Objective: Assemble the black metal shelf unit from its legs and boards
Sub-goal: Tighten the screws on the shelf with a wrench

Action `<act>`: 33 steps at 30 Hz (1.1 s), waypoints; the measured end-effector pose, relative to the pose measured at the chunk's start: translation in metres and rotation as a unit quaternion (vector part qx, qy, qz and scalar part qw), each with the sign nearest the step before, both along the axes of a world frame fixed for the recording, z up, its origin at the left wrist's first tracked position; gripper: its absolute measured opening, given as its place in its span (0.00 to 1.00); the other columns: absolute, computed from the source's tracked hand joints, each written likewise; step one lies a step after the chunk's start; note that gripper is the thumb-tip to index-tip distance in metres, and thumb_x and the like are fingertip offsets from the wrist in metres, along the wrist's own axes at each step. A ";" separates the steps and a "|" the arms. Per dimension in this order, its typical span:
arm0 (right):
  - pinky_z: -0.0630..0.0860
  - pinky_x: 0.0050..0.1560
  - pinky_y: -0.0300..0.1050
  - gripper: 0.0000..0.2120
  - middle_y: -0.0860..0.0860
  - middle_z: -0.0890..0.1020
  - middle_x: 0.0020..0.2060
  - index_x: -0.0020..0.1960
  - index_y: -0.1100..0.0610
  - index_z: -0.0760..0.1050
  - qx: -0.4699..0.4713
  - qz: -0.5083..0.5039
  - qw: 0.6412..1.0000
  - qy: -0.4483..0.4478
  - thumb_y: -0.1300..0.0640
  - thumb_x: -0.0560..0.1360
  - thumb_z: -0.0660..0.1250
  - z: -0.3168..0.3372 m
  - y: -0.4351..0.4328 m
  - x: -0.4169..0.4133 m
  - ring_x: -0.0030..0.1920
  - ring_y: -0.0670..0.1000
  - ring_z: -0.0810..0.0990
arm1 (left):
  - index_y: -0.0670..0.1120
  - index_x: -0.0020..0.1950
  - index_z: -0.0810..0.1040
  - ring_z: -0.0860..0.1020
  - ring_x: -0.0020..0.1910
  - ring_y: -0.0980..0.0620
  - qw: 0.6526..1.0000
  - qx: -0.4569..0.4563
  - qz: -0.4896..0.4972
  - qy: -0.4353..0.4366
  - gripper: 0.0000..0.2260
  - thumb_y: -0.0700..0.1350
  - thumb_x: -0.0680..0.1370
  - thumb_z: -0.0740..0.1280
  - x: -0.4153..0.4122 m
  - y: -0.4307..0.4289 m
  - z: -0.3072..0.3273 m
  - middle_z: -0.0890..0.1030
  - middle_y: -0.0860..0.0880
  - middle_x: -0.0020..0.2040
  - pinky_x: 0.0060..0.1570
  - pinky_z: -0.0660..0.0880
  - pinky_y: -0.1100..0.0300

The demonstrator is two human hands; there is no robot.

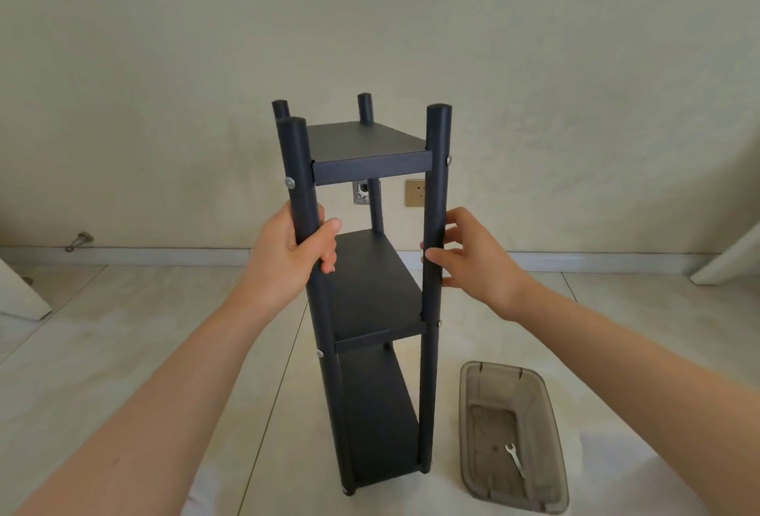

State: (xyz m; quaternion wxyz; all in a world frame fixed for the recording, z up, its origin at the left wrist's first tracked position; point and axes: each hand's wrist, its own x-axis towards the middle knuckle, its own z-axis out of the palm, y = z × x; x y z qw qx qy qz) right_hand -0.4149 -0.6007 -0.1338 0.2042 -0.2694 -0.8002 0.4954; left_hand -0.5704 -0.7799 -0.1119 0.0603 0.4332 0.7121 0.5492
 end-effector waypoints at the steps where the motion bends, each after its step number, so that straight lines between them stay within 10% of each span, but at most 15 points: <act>1: 0.83 0.47 0.48 0.15 0.52 0.77 0.57 0.63 0.51 0.65 0.000 0.003 1.000 0.003 0.61 0.80 0.64 -0.002 0.001 0.003 0.53 0.55 0.81 | 0.38 0.48 0.68 0.75 0.29 0.52 1.000 -0.004 -0.001 0.002 0.08 0.41 0.83 0.64 0.000 0.001 0.000 0.75 0.47 0.30 0.36 0.76 0.65; 5: 0.80 0.35 0.37 0.15 0.51 0.76 0.56 0.61 0.49 0.65 0.004 0.004 1.000 -0.002 0.60 0.80 0.65 -0.006 0.001 0.016 0.50 0.52 0.81 | 0.41 0.47 0.68 0.75 0.29 0.54 1.000 -0.007 -0.016 -0.006 0.07 0.40 0.83 0.64 0.002 0.003 -0.002 0.75 0.50 0.29 0.36 0.75 0.67; 14: 0.82 0.55 0.53 0.15 0.50 0.75 0.57 0.62 0.52 0.64 0.014 0.020 0.999 -0.030 0.60 0.79 0.66 -0.011 -0.009 0.029 0.54 0.53 0.81 | 0.43 0.42 0.74 0.79 0.37 0.58 0.997 -0.065 -0.011 0.050 0.09 0.43 0.80 0.68 -0.007 0.002 -0.015 0.81 0.52 0.33 0.42 0.69 0.76; 33: 0.80 0.56 0.45 0.19 0.48 0.76 0.60 0.66 0.49 0.63 0.083 0.084 0.990 -0.072 0.58 0.79 0.66 -0.018 -0.032 0.040 0.56 0.50 0.79 | 0.44 0.40 0.80 0.80 0.42 0.53 0.985 -0.174 0.005 0.023 0.08 0.44 0.78 0.72 -0.015 -0.027 -0.019 0.82 0.48 0.39 0.46 0.73 0.64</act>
